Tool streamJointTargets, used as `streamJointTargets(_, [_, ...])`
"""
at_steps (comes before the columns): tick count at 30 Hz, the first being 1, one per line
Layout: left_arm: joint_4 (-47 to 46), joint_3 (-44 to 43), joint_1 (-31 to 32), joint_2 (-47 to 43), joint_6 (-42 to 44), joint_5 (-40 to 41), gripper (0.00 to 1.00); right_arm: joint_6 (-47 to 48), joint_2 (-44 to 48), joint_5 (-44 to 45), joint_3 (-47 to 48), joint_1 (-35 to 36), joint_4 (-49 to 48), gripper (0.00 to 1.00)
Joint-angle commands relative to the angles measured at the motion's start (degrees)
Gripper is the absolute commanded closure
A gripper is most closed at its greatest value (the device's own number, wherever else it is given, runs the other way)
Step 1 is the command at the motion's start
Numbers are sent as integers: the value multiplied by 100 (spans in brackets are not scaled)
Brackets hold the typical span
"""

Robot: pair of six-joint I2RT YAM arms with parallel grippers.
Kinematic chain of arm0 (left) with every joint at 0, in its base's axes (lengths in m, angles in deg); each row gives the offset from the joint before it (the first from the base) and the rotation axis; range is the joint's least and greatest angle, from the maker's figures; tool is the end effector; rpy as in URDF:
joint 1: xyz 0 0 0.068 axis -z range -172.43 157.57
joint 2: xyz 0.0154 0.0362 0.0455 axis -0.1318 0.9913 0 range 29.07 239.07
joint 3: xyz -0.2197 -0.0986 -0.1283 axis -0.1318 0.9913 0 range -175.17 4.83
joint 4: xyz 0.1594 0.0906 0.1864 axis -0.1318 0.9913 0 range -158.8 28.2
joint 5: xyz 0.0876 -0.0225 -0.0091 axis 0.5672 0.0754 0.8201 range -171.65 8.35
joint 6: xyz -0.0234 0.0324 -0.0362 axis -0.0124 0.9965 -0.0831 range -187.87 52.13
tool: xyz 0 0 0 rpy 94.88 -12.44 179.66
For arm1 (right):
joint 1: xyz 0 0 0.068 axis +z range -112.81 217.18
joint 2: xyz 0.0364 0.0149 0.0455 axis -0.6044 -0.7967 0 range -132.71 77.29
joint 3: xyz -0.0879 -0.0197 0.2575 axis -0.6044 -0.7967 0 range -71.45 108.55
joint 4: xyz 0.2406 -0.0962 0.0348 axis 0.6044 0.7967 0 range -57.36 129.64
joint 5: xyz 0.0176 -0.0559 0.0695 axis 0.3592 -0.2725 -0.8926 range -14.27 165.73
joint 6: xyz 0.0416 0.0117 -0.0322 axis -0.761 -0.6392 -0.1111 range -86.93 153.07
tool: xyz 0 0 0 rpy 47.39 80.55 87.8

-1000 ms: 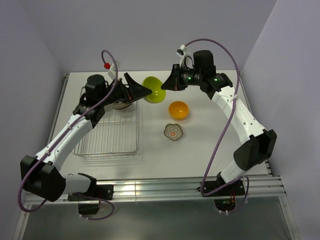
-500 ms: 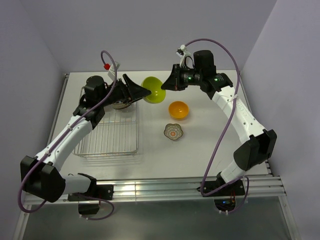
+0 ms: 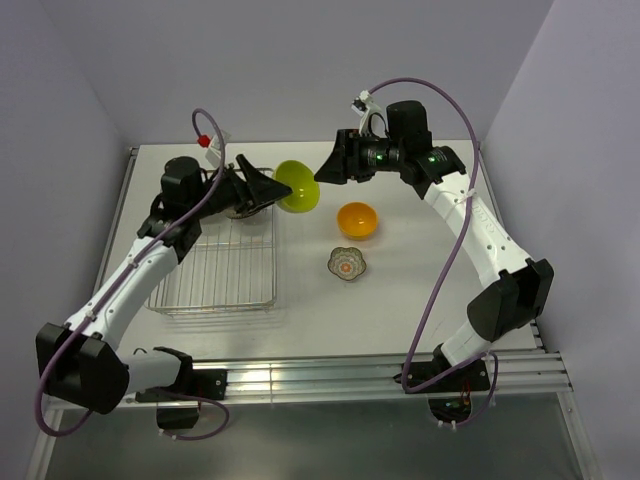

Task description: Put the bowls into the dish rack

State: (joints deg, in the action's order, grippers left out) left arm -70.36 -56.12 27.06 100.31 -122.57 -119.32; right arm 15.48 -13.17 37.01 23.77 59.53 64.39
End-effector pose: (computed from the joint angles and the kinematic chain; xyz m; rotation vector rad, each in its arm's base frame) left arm 0.2641 -0.1165 0.3632 -0.0439 1.9439 -1.4734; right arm 0.3170 0.1543 0.4114 -0.5305 2.0466 1.1151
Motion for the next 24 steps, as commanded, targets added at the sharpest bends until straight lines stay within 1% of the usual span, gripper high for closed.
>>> streamJointTargets(1, [103,170,-243,-382,266,-21,100,9,90,-39,58,-2,-116,21])
streamJointTargets(2, [138,223,-304,-418,301,-73,100,18,81,-13,58,6,-90,18])
streamJointTargets(4, [612,294,-515,-506,441,-117,100,62,116,48,76,-2,-46,12])
streamJointTargets(6, [1120,189,-787,-524,889,-161,100,123,116,101,111,-2,51,11])
streamJointTargets(8, [1990,49,-1007,-506,1582,-197,100,159,125,163,137,-2,121,8])
streamJointTargets(9, [2324,-204,-1243,-463,1889,-188,100,185,125,198,137,-2,147,8])
streamJointTargets(10, [2640,-355,-1350,-427,2597,-145,100,203,142,224,146,-11,165,6])
streamJointTargets(11, [3366,-522,-1447,-384,2987,-31,100,220,133,251,137,-11,200,5])
streamJointTargets(12, [3704,-863,-1561,-296,3374,370,100,246,151,286,137,-3,200,4])
streamJointTargets(13, [4029,-997,-1597,-269,3996,548,100,255,151,295,129,-2,226,4])
streamJointTargets(14, [4424,-1102,-1640,-269,4280,742,100,255,151,312,120,-11,244,4])
streamJointTargets(15, [4610,-1260,-1684,-304,4501,961,100,290,160,356,120,-3,253,3])
streamJointTargets(16, [4725,-1296,-1702,-330,4825,1416,100,317,177,374,102,-11,262,3])
streamJointTargets(18, [4963,-1349,-1720,-453,5143,1727,100,343,169,418,85,-3,288,2])
streamJointTargets(19, [5051,-1367,-1720,-471,5406,2024,100,352,169,427,93,-2,288,2])
streamJointTargets(20, [5121,-1367,-1720,-488,5408,2201,100,361,160,444,102,-2,306,2])
streamJointTargets(22, [5306,-1332,-1720,-480,5837,2526,100,361,142,453,102,-2,315,2])
streamJointTargets(23, [5341,-1315,-1720,-480,5891,2824,100,361,142,462,102,-2,315,2])
streamJointTargets(24, [5359,-1253,-1720,-497,5935,2948,100,361,133,462,102,-2,315,2])
